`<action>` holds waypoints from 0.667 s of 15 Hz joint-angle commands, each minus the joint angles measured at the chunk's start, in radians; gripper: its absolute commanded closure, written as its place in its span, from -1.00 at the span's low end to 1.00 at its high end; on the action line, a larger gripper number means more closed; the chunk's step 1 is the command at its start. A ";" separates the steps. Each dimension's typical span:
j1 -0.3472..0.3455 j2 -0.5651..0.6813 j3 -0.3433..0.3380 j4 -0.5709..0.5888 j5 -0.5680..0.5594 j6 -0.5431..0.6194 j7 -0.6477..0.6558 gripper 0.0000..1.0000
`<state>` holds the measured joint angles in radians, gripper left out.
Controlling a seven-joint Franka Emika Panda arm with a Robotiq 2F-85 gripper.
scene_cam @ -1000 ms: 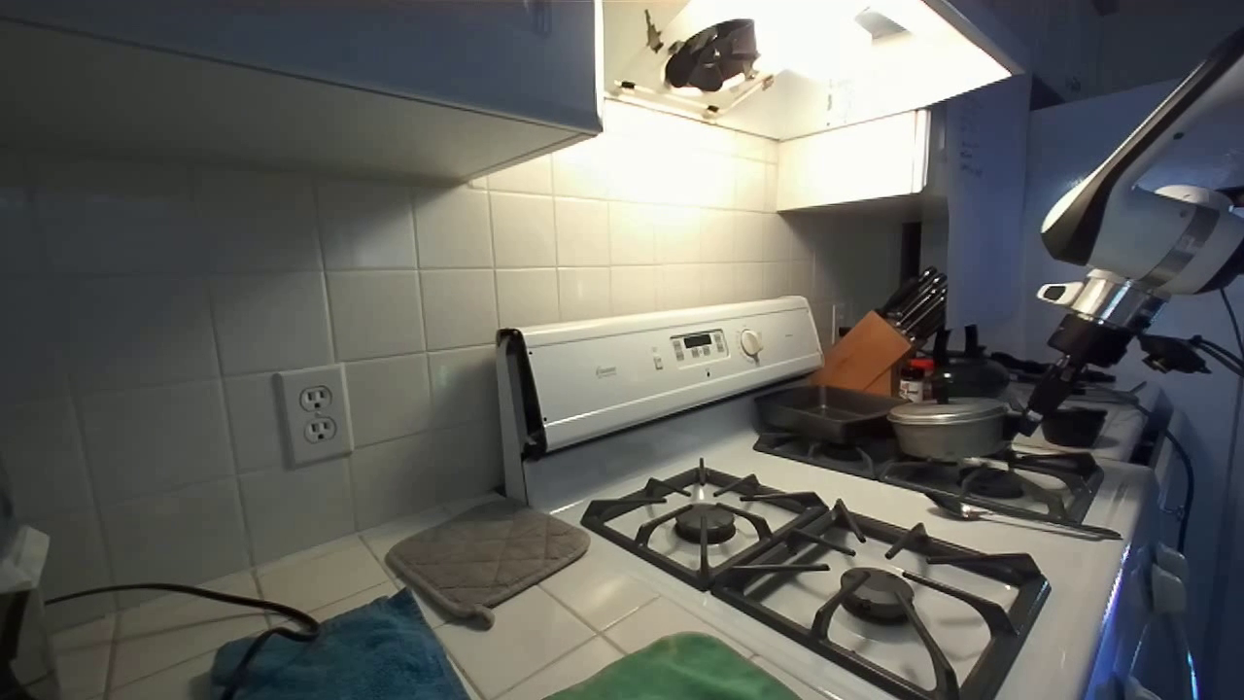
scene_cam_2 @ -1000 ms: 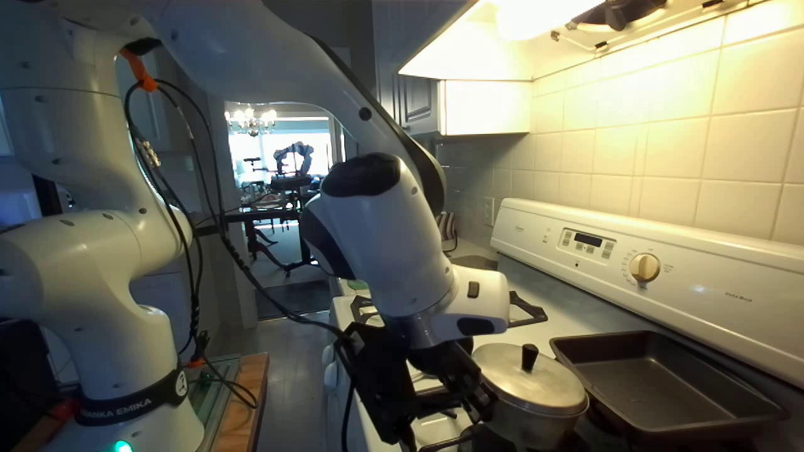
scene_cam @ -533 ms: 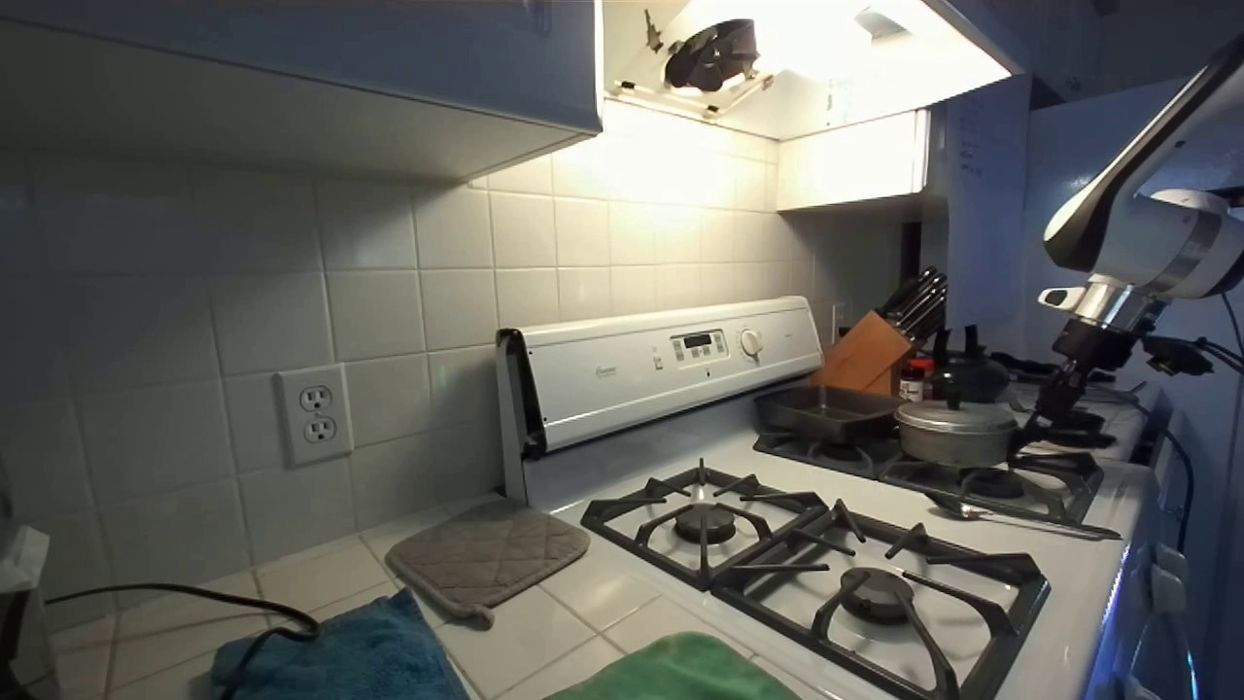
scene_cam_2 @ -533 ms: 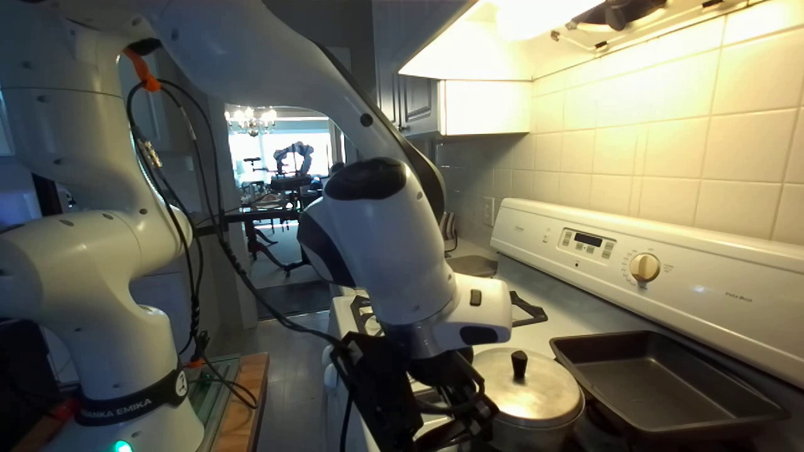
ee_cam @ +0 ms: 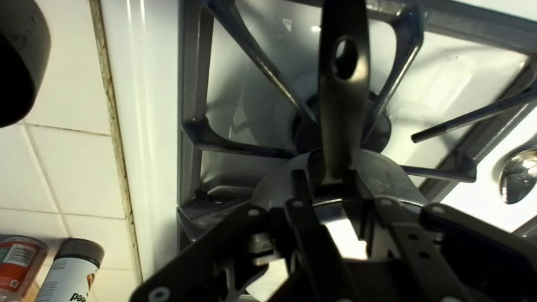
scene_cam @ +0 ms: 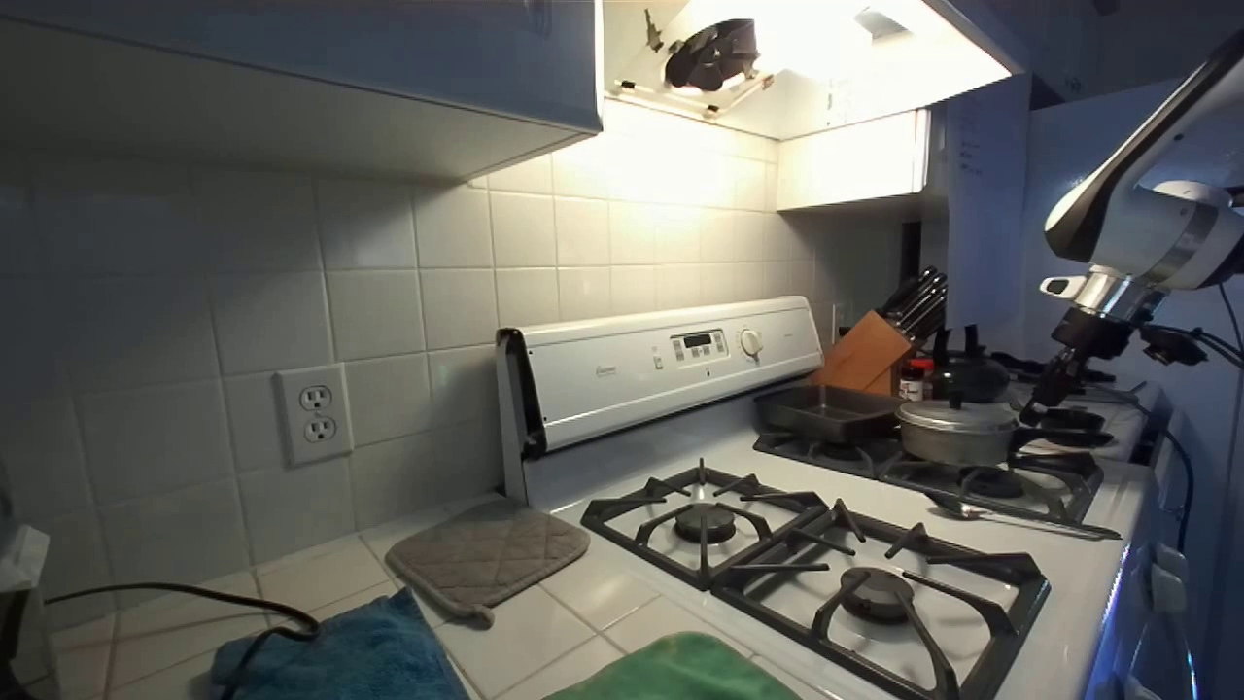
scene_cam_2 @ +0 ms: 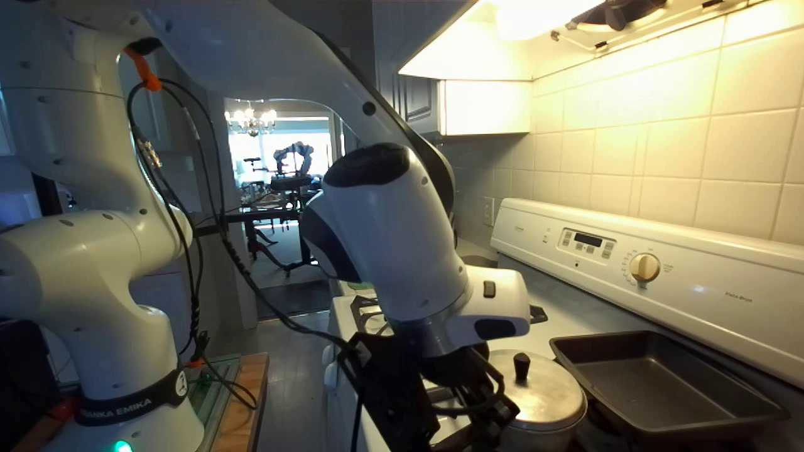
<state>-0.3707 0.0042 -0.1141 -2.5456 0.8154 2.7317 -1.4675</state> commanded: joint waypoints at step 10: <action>-0.014 0.002 -0.036 0.012 -0.232 -0.090 0.051 -0.92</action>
<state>-0.3799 0.0039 -0.1443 -2.5387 0.6452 2.6623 -1.4401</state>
